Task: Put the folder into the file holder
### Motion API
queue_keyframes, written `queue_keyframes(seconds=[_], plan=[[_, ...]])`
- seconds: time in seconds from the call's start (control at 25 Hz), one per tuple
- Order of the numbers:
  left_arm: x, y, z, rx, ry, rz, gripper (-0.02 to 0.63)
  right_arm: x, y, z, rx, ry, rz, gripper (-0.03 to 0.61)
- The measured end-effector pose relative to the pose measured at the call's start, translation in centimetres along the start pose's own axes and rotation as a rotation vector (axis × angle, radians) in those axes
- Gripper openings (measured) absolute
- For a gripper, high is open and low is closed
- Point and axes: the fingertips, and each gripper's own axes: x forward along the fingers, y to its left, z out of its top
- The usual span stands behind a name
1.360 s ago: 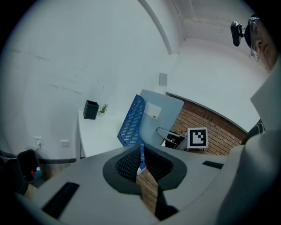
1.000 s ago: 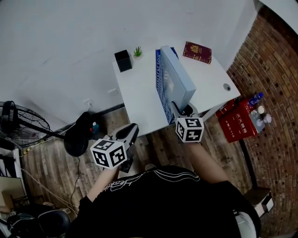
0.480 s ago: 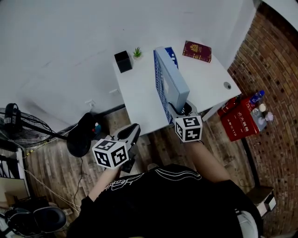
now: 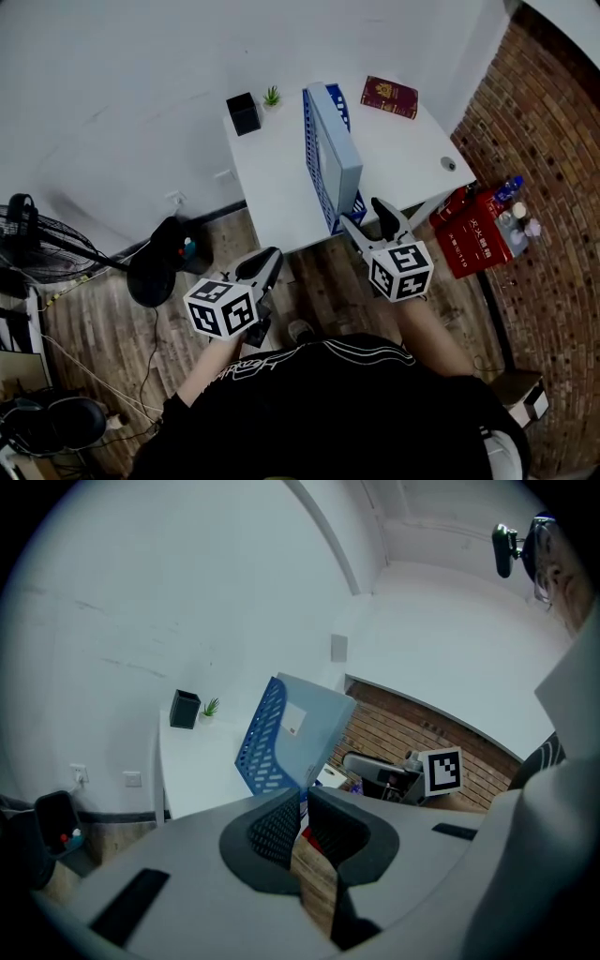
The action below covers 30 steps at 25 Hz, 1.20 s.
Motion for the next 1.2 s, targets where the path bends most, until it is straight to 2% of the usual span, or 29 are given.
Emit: queue_keyframes(seconds=[0.12, 0.24, 0.32, 0.44, 0.76, 1.2], plan=[[-0.6, -1.6, -0.4, 0.011, -0.013, -0.018, 0.049, -2.8, 1.8, 0.3, 0.072, -0.028, 0.083, 0.193], [-1.3, -3.6, -0.6, 0.042, -0.034, -0.042, 0.049, -5.6, 4.2, 0.2, 0.093, -0.047, 0.167, 0.063], [-1.9, -5.0, -0.8, 0.062, -0.049, -0.060, 0.049, -7.3, 5.5, -0.4, 0.136, -0.045, 0.214, 0.002], [-2.9, -6.8, -1.4, 0.080, -0.063, -0.085, 0.049, -9.6, 6.9, -1.9, 0.213, -0.031, 0.278, 0.002], [-5.0, -10.5, -3.0, 0.098, -0.079, -0.133, 0.049, -14.2, 10.3, -2.2, 0.214, -0.052, 0.362, 0.002], [-7.9, -13.3, -4.1, 0.123, -0.099, -0.143, 0.049, -17.7, 12.6, -1.0, 0.191, -0.090, 0.381, 0.002]])
